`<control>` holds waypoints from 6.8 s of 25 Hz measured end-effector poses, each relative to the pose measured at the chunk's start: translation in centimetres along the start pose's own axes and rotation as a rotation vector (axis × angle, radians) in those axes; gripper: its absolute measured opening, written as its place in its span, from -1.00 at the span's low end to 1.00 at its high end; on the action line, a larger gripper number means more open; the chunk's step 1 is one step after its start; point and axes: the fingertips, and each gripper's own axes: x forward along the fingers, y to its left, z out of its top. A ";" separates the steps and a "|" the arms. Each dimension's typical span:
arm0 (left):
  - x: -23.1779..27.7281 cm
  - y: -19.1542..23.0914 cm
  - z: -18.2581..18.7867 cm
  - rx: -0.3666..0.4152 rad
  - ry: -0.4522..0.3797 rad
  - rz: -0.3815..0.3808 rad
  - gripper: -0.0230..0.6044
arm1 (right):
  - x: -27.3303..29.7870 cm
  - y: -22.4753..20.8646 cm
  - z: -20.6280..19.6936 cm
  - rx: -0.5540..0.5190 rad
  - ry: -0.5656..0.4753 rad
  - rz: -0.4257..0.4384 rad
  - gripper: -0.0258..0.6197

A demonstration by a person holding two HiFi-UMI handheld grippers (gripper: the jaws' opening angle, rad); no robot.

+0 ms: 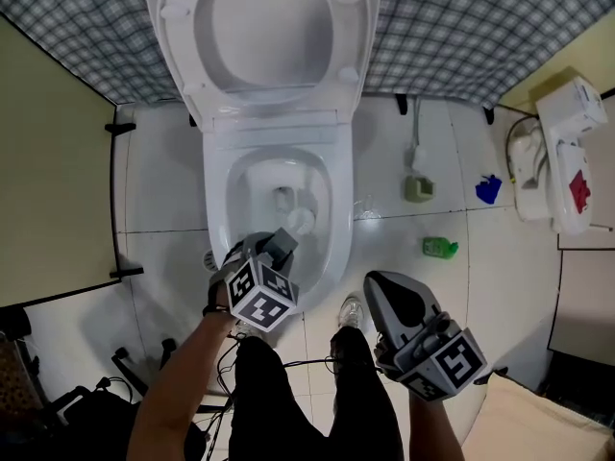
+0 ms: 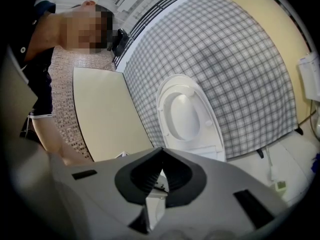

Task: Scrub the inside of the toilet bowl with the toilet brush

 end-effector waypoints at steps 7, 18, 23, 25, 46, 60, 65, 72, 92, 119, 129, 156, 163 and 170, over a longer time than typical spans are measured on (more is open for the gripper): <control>-2.6 -1.4 -4.5 0.103 0.089 -0.062 -0.39 | 1.4 3.0 -0.5 0.008 -0.016 0.037 -0.92; -4.4 3.6 -6.8 0.045 0.165 0.076 -0.39 | 2.4 4.1 -0.2 -0.002 -0.012 0.056 -0.92; -3.7 6.9 -5.3 0.034 0.164 0.183 -0.39 | 2.1 3.4 -0.6 0.014 -0.004 0.046 -0.92; -3.4 8.6 -4.2 0.034 0.148 0.236 -0.39 | 2.0 2.7 -0.5 0.016 -0.006 0.040 -0.92; -4.9 1.1 -6.2 0.124 0.328 -0.104 -0.40 | 0.3 0.8 1.2 0.037 -0.047 0.005 -0.92; -3.3 -3.1 -1.7 -0.253 0.098 -0.208 -0.40 | 0.9 0.9 -0.1 0.029 -0.014 0.020 -0.92; -1.9 -1.8 -1.1 -0.307 0.032 -0.131 -0.40 | 1.7 0.9 -1.2 0.028 0.006 0.022 -0.92; -0.3 2.0 2.1 -0.405 -0.140 -0.021 -0.40 | 1.9 0.0 -1.5 0.019 0.041 0.012 -0.92; 1.9 6.6 -6.1 -0.369 0.122 0.183 -0.40 | 3.5 -1.0 -1.7 0.024 0.061 0.014 -0.92; 2.3 8.1 -0.7 -0.394 -0.031 0.182 -0.39 | 1.3 -2.5 -2.2 0.033 0.051 -0.018 -0.92; -5.7 7.9 -0.9 -0.428 -0.118 0.177 -0.39 | 2.9 1.4 -1.4 -0.003 0.048 0.061 -0.92; -28.0 14.0 -14.1 -0.639 -0.347 0.332 -0.39 | 10.8 15.8 0.9 -0.129 0.061 0.286 -0.92; -23.4 13.3 -21.4 -0.706 -0.181 0.354 -0.39 | 12.4 16.4 -0.8 -0.136 0.100 0.322 -0.92; -16.6 10.7 -26.1 -0.721 0.001 0.323 -0.39 | 13.8 16.4 -2.2 -0.140 0.149 0.362 -0.92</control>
